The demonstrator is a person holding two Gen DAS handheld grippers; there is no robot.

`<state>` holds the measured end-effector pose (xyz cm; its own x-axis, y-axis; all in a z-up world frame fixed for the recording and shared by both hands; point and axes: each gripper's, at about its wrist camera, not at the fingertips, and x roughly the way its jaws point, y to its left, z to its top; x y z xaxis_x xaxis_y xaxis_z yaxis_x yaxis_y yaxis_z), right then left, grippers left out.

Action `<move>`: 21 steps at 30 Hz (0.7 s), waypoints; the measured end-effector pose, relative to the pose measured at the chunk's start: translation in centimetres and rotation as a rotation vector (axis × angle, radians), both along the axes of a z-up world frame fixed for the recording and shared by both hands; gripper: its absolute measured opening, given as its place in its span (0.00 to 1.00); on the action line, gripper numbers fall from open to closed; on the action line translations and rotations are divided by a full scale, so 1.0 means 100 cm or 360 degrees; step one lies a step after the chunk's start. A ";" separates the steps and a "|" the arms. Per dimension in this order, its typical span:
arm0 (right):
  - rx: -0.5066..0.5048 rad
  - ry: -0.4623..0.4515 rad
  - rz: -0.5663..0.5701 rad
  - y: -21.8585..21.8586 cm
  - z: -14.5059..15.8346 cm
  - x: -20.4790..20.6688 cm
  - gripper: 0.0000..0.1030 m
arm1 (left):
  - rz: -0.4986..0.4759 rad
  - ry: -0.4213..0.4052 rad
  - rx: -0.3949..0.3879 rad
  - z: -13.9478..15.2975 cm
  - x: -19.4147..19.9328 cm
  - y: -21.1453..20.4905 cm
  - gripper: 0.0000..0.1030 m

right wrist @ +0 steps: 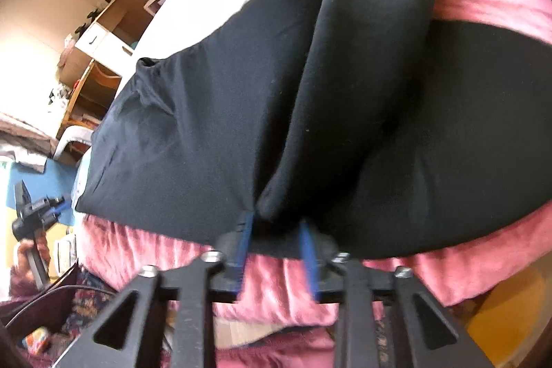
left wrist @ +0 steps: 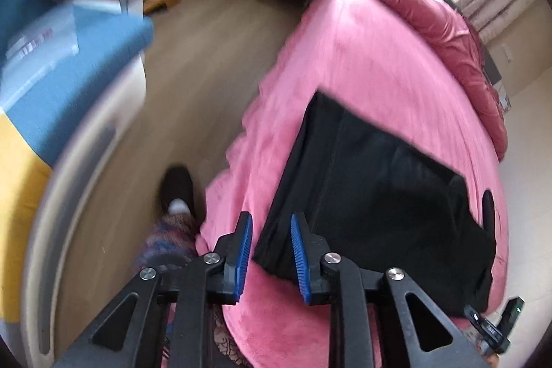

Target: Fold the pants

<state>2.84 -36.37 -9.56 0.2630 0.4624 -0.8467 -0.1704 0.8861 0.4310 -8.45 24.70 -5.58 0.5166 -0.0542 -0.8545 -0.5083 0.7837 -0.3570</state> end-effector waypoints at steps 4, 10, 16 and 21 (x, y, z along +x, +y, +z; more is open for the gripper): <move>-0.0034 -0.0141 -0.0085 -0.029 0.039 0.005 0.39 | -0.0179 -0.0176 0.0039 0.025 0.019 -0.027 0.23; -0.0178 -0.0333 -0.0262 -0.037 0.072 0.065 0.39 | -0.0681 -0.0237 -0.0088 0.010 0.063 -0.118 0.23; -0.0341 -0.0321 -0.0365 -0.012 0.064 0.159 0.39 | -0.1069 -0.0207 -0.0055 -0.008 0.088 -0.196 0.23; -0.0504 -0.0228 -0.0439 0.005 0.042 0.233 0.39 | -0.1189 -0.0161 -0.0062 -0.020 0.105 -0.217 0.23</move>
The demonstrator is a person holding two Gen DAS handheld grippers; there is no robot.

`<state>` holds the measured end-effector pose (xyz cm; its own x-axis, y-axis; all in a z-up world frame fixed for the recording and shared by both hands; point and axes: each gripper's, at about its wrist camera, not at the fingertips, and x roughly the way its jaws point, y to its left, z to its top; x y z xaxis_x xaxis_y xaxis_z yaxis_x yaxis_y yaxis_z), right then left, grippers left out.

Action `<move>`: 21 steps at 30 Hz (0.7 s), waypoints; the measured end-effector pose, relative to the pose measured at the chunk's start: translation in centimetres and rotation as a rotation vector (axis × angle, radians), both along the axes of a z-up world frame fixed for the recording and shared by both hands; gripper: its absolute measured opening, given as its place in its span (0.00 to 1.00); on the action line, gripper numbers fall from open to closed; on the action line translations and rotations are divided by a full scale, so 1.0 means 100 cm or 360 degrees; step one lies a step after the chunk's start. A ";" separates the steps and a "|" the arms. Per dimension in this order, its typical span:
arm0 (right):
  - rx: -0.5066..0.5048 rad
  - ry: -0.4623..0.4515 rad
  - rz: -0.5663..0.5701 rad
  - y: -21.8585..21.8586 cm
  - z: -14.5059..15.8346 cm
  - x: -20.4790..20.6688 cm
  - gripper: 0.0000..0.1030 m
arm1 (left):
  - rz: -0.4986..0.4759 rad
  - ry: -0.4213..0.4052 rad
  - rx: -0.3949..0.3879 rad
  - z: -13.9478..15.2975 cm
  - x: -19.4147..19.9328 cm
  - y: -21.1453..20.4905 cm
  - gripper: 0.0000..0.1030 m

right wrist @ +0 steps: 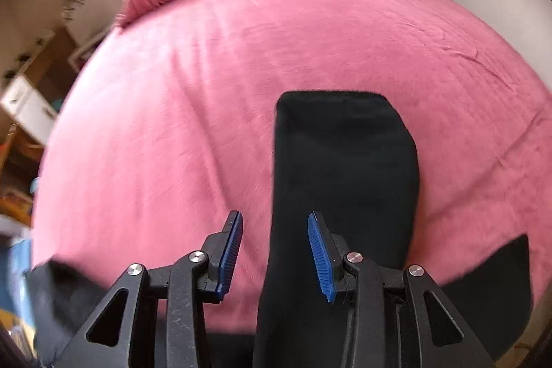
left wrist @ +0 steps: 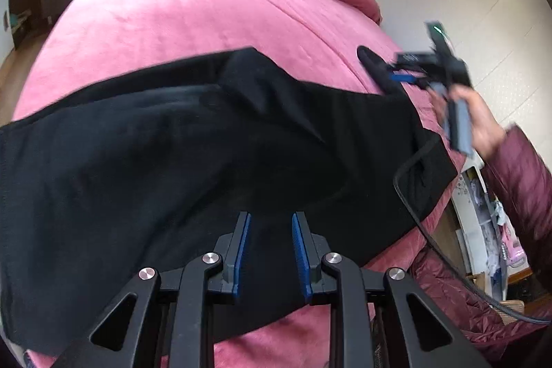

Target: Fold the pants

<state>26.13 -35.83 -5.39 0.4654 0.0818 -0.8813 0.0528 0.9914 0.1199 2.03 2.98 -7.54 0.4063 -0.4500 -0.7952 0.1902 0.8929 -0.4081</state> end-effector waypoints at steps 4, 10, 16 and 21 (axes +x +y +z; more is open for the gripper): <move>-0.0128 0.0095 -0.0039 0.007 -0.022 0.041 0.39 | -0.0012 0.0053 -0.0007 -0.009 0.004 0.002 0.23; -0.0237 0.0175 0.0037 0.008 -0.036 0.060 0.10 | 0.0002 0.0102 -0.0024 -0.020 0.004 -0.001 0.23; -0.0077 -0.0004 0.0044 -0.010 0.001 0.029 0.06 | -0.0003 0.0094 -0.0031 -0.020 0.011 -0.005 0.23; 0.0235 -0.0253 -0.0111 -0.053 0.052 -0.024 0.06 | -0.0023 0.0062 -0.0029 -0.014 0.004 -0.004 0.23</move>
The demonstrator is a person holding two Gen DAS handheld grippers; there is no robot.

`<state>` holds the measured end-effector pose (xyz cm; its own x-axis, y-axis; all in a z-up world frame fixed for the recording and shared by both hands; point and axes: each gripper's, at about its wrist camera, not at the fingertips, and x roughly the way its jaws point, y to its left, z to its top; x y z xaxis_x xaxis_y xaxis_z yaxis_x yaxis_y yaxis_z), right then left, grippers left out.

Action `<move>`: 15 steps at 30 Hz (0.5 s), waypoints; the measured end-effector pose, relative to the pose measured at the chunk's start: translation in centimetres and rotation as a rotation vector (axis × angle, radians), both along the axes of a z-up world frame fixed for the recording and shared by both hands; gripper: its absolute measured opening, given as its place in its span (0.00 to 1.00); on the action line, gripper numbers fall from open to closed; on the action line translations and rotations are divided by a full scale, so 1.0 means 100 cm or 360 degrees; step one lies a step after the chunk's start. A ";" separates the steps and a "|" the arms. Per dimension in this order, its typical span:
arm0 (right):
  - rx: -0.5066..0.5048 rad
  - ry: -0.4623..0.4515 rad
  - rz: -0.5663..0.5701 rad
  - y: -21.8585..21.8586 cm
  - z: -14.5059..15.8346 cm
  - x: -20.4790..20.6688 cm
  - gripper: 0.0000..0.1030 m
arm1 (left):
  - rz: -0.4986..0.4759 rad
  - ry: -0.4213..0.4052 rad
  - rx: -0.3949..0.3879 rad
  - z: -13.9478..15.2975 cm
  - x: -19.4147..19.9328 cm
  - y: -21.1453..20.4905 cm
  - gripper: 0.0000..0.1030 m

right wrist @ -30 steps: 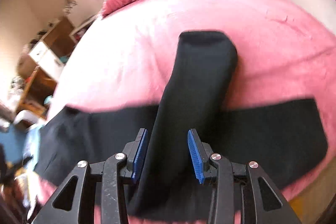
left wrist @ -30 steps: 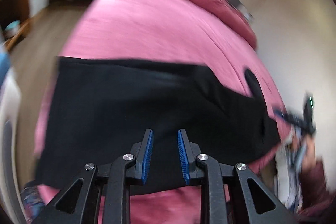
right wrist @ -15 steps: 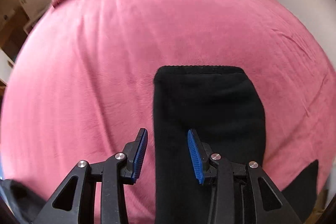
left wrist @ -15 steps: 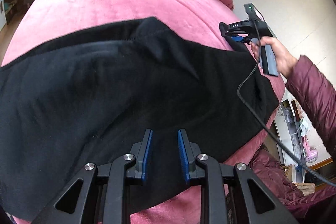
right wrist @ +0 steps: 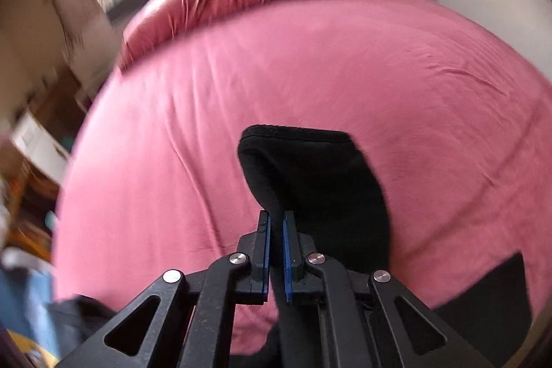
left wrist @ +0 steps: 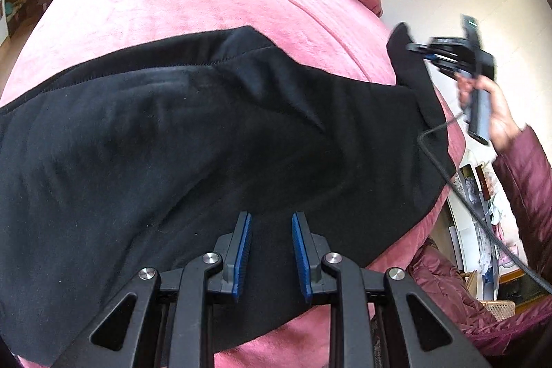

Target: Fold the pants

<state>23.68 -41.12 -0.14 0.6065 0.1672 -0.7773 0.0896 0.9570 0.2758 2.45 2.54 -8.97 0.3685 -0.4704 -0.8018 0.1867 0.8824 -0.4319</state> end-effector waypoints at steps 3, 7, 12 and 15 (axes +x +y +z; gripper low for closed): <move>0.0214 -0.0141 -0.0121 -0.040 0.028 -0.046 0.06 | -0.0017 -0.0025 0.0009 0.004 -0.004 0.000 0.23; 0.0380 -0.0253 -0.0293 -0.085 0.051 -0.109 0.06 | -0.0042 -0.0045 0.0017 0.009 -0.008 -0.002 0.24; 0.0480 -0.0248 -0.0542 -0.145 0.031 -0.163 0.06 | -0.0090 -0.0060 0.0041 0.017 -0.013 -0.010 0.24; 0.0536 -0.0176 -0.0700 -0.179 -0.003 -0.194 0.06 | -0.0152 -0.0072 0.0080 0.021 -0.014 -0.021 0.24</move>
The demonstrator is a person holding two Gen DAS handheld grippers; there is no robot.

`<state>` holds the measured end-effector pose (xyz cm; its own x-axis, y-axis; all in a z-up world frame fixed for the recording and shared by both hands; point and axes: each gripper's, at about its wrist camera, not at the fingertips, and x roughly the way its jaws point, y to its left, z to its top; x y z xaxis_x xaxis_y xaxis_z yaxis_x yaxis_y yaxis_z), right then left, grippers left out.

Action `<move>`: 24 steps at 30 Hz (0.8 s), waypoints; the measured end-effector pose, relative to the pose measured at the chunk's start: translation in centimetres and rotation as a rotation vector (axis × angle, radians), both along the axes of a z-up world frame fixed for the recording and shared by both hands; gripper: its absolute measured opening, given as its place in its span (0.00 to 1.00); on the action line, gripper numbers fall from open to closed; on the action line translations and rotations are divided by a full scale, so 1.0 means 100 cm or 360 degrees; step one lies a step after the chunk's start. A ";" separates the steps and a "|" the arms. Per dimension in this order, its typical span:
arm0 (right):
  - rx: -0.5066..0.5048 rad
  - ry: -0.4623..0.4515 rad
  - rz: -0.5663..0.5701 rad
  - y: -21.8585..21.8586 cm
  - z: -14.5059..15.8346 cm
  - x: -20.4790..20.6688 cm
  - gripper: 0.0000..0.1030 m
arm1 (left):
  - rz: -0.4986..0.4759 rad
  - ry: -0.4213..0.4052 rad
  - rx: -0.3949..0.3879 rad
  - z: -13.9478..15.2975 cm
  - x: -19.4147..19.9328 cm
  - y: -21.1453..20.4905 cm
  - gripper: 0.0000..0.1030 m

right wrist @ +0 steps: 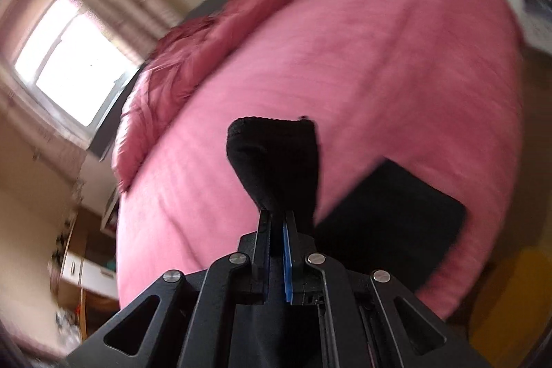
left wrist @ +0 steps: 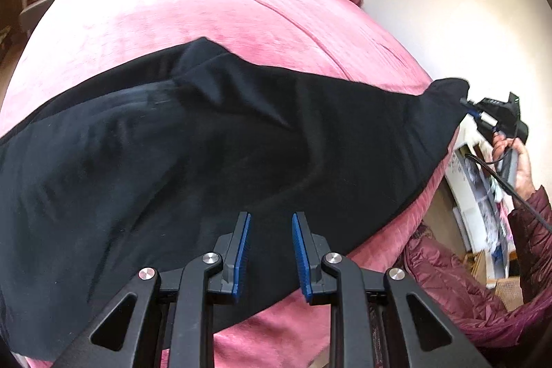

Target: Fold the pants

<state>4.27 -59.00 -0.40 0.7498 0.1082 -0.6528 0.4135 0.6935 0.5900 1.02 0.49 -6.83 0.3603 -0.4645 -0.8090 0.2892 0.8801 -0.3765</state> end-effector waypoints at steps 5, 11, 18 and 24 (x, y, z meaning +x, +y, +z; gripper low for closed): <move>0.0161 0.0143 -0.0157 -0.037 -0.063 -0.017 0.06 | -0.0087 0.0027 0.0062 0.001 0.003 -0.018 0.24; 0.0271 0.0165 -0.0191 -0.062 -0.096 -0.034 0.11 | -0.0141 0.0041 0.0101 0.001 0.006 -0.033 0.24; 0.0230 0.0129 -0.0225 -0.071 -0.086 -0.030 0.26 | -0.0222 0.0049 0.0129 -0.004 0.005 -0.050 0.24; 0.0071 0.0162 -0.0246 -0.076 -0.064 -0.036 0.06 | -0.0282 0.0038 0.0147 -0.009 -0.002 -0.059 0.24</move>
